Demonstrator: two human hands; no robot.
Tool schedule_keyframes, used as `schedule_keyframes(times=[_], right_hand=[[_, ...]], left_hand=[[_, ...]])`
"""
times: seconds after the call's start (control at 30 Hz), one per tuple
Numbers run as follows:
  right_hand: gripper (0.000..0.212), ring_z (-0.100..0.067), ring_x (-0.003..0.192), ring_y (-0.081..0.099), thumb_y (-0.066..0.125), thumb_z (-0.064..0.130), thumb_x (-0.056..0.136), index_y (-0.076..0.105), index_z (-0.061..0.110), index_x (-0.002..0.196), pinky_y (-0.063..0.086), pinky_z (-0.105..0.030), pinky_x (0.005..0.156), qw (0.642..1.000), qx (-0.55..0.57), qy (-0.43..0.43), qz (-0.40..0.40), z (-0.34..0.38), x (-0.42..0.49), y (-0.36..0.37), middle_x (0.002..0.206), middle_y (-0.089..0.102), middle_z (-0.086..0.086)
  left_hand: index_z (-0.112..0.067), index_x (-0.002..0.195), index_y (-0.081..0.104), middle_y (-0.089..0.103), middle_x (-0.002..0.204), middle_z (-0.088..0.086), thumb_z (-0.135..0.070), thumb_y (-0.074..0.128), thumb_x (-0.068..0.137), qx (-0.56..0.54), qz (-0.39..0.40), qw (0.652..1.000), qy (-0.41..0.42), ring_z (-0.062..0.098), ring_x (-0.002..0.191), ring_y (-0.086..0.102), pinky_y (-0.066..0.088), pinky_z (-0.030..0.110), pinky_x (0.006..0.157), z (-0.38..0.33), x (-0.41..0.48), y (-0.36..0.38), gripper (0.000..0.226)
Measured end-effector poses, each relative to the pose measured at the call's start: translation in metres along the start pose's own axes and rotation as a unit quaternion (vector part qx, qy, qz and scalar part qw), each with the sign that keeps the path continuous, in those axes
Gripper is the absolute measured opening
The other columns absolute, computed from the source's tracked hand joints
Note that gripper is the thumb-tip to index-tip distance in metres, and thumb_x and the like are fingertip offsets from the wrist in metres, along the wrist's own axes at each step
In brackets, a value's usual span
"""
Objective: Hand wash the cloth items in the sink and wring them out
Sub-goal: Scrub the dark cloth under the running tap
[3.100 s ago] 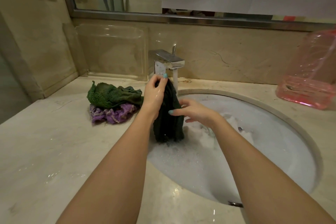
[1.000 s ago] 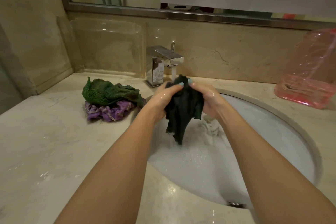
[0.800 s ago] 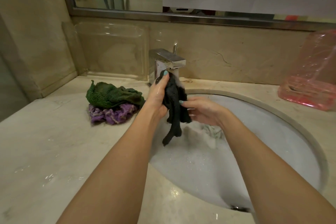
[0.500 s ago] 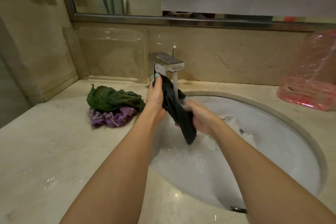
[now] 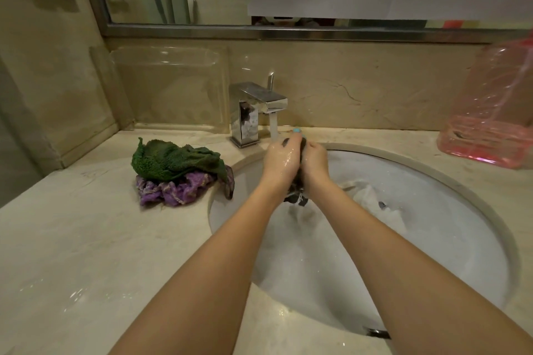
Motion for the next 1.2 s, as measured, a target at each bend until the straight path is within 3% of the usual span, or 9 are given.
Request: schedule_keyframes(times=[0.17,0.3,0.5,0.57,0.7,0.8,0.93,1.1,1.2], right_hand=[[0.034,-0.022,0.078,0.062,0.045,0.028,0.1,0.063,0.014,0.074,0.05,-0.032,0.071,0.985,-0.095,-0.143,0.017,0.026,-0.03,0.023,0.079,0.066,-0.007],[0.042,-0.013,0.056,0.048,0.048,0.025,0.1,0.054,0.013,0.059,0.036,-0.024,0.051,0.978,-0.126,-0.165,0.031,0.036,-0.038,0.035,0.056,0.052,0.001],[0.029,-0.034,0.081,0.066,0.052,0.028,0.082,0.063,0.014,0.059,0.055,-0.043,0.074,0.995,0.07,0.007,-0.073,0.003,-0.002,-0.01,0.072,0.065,-0.009],[0.03,-0.03,0.076,0.065,0.051,0.022,0.089,0.062,0.012,0.063,0.055,-0.042,0.075,0.997,0.009,-0.036,-0.064,0.012,-0.015,-0.004,0.074,0.067,-0.01],[0.044,-0.012,0.052,0.041,0.046,0.013,0.096,0.045,0.014,0.052,0.034,-0.026,0.051,0.977,-0.132,-0.168,0.022,0.033,-0.043,0.029,0.052,0.046,0.0],[0.04,-0.013,0.057,0.044,0.044,0.014,0.096,0.047,0.015,0.056,0.036,-0.027,0.056,0.982,-0.129,-0.134,-0.017,0.03,-0.024,0.014,0.058,0.05,0.0],[0.032,-0.027,0.083,0.065,0.045,0.028,0.098,0.066,0.009,0.082,0.055,-0.041,0.083,0.998,-0.046,-0.031,-0.041,0.01,0.0,-0.008,0.085,0.068,-0.011],[0.044,-0.009,0.054,0.043,0.044,0.016,0.1,0.046,0.015,0.056,0.035,-0.02,0.052,0.972,-0.139,-0.186,0.02,0.037,-0.025,0.023,0.057,0.048,0.001],[0.039,-0.011,0.063,0.051,0.042,0.02,0.101,0.056,0.01,0.066,0.042,-0.021,0.06,0.97,-0.17,-0.171,0.013,0.031,-0.01,0.012,0.066,0.056,-0.003]], left_hand=[[-0.014,0.081,0.059,0.061,0.077,0.002,-0.026,0.043,0.103,0.021,-0.099,0.994,0.05,0.021,0.079,0.059,0.049,0.026,0.066,-0.005,0.019,-0.039,0.029],[-0.013,0.088,0.057,0.058,0.081,0.003,-0.02,0.042,0.102,0.036,-0.087,0.995,0.02,0.028,0.09,0.061,0.05,0.038,0.077,0.004,0.026,-0.046,0.022],[-0.009,0.07,0.056,0.057,0.071,0.012,-0.025,0.049,0.095,0.044,-0.017,0.997,0.06,0.023,0.071,0.054,0.042,0.036,0.067,-0.012,-0.003,0.004,0.031],[-0.01,0.066,0.055,0.058,0.069,0.011,-0.024,0.048,0.097,0.033,-0.05,0.997,0.052,0.023,0.069,0.053,0.042,0.035,0.066,-0.011,0.004,-0.009,0.035],[-0.017,0.073,0.052,0.054,0.073,0.001,-0.021,0.045,0.1,0.003,-0.075,0.997,0.014,0.02,0.07,0.053,0.046,0.034,0.067,0.004,0.014,-0.041,0.028],[-0.011,0.08,0.06,0.058,0.076,0.007,-0.018,0.047,0.097,-0.011,-0.043,0.999,-0.003,0.023,0.078,0.057,0.046,0.032,0.069,0.002,0.008,-0.029,0.023],[-0.01,0.086,0.06,0.06,0.079,0.008,-0.027,0.045,0.1,0.007,0.0,1.0,-0.002,0.023,0.077,0.059,0.046,0.028,0.061,-0.005,-0.002,-0.002,0.027],[-0.012,0.076,0.061,0.065,0.083,0.013,-0.025,0.047,0.099,0.011,-0.081,0.997,-0.013,0.031,0.089,0.064,0.052,0.042,0.081,0.005,0.02,-0.037,0.03],[-0.012,0.086,0.061,0.065,0.089,0.014,-0.025,0.044,0.1,0.03,-0.018,0.999,-0.039,0.023,0.083,0.062,0.05,0.033,0.069,0.013,0.016,-0.024,0.026]])
Point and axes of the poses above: each hand's wrist, its own x-axis towards the middle knuckle, its own y-axis out of the palm, z = x × y, the point moved 8 cm from there along x, towards the middle knuckle
